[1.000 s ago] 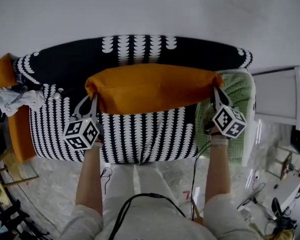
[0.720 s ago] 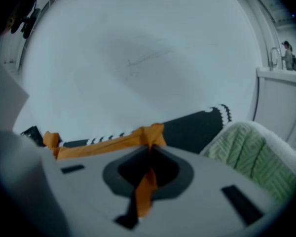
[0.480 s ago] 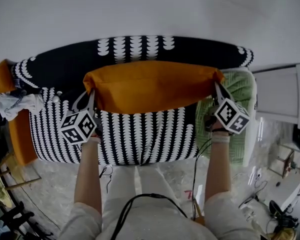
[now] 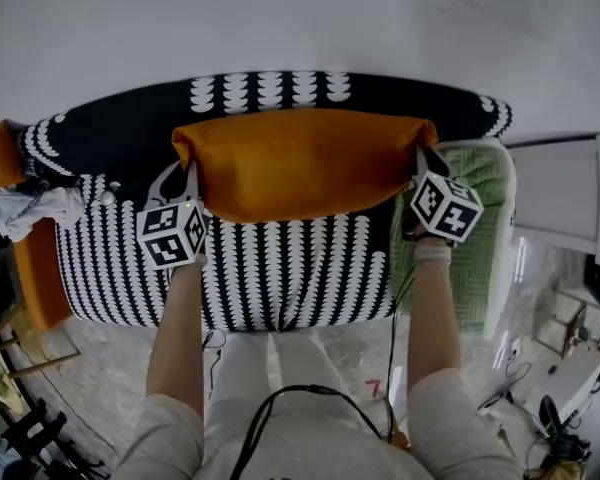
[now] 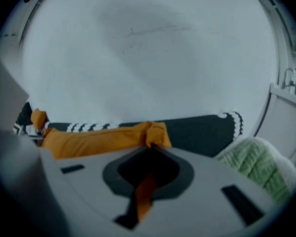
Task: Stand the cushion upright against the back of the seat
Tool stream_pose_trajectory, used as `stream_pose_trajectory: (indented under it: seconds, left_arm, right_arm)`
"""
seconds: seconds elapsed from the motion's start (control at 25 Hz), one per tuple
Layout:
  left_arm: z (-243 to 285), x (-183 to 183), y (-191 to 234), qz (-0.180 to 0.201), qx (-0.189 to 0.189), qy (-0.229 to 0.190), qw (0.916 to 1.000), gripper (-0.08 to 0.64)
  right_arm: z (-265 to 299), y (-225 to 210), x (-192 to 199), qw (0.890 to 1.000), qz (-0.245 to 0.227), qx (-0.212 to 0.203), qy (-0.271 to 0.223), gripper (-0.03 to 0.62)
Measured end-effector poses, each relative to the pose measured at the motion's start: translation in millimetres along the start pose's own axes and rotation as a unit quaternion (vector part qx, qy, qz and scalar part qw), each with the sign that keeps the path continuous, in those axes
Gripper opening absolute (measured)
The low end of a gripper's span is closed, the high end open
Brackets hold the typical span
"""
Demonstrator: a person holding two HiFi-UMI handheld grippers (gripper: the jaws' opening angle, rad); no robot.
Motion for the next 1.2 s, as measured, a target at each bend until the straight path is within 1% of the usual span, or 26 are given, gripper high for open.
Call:
stream_pose_trajectory:
  seconds: [0.12, 0.2, 0.24, 0.28, 0.36, 0.44, 0.52, 0.56, 0.68, 0.8, 0.92, 1.08, 1.2]
  left_arm:
    - [4.3, 5.9, -3.1, 0.018, -0.006, -0.002, 0.9998, 0.051]
    - [4.4, 5.4, -2.8, 0.022, -0.009, -0.008, 0.9997, 0.051]
    - [3.3, 3.7, -1.9, 0.027, -0.014, -0.011, 0.9995, 0.052]
    - [1.4, 1.9, -0.3, 0.035, -0.022, -0.015, 0.9990, 0.055]
    - [-3.6, 0.5, 5.6, 0.049, -0.037, -0.026, 0.9978, 0.089]
    - [-8.8, 2.8, 13.9, 0.047, -0.041, -0.035, 0.9974, 0.117]
    - [-15.7, 2.6, 16.9, 0.043, -0.041, -0.040, 0.9974, 0.120]
    - [-20.2, 0.2, 15.8, 0.045, -0.042, -0.043, 0.9972, 0.126]
    - [-33.6, -8.0, 13.5, 0.049, -0.050, -0.056, 0.9960, 0.143]
    - [-44.8, -10.0, 15.8, 0.046, -0.061, -0.066, 0.9949, 0.144]
    - [-55.6, -9.5, 15.3, 0.054, -0.066, -0.072, 0.9937, 0.144]
    - [-68.7, -4.9, 16.6, 0.070, -0.064, -0.073, 0.9928, 0.144]
    - [-77.2, 1.9, 16.9, 0.064, -0.058, -0.072, 0.9936, 0.144]
  right_arm:
    - [6.0, 3.5, 5.3, 0.999, -0.045, 0.010, 0.007, 0.025]
    - [7.4, 3.7, 4.8, 0.998, -0.060, 0.013, 0.002, 0.025]
    - [7.2, 3.1, 3.2, 0.998, -0.060, 0.011, -0.004, 0.026]
    - [6.5, 2.5, 1.6, 0.998, -0.055, 0.008, -0.011, 0.026]
    - [4.5, 2.6, 0.4, 0.999, -0.036, 0.000, -0.028, 0.028]
    - [2.7, 4.9, 1.6, 0.999, -0.019, -0.007, -0.042, 0.030]
    - [-2.0, 3.5, 1.6, 0.999, -0.005, -0.016, -0.051, 0.042]
    - [-6.2, 0.0, 0.4, 0.998, 0.003, -0.020, -0.054, 0.055]
    - [-17.0, -11.9, -4.1, 0.997, 0.029, -0.026, -0.063, 0.129]
    - [-23.6, -16.8, -6.4, 0.996, 0.049, -0.029, -0.072, 0.156]
    - [-29.4, -18.4, -8.9, 0.995, 0.057, -0.030, -0.080, 0.160]
    - [-37.4, -15.0, -9.4, 0.994, 0.063, -0.031, -0.089, 0.160]
    - [-46.7, -8.8, -7.5, 0.993, 0.056, -0.038, -0.092, 0.160]
Point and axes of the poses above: the fingertips, and each gripper's own axes: z forward along the fingers, y to its left, x out of its underside, the point moved 4 cm from there along -z, backward along the fingers, and after that the axes turned 2 degrees about z, right-handed, at the moved point
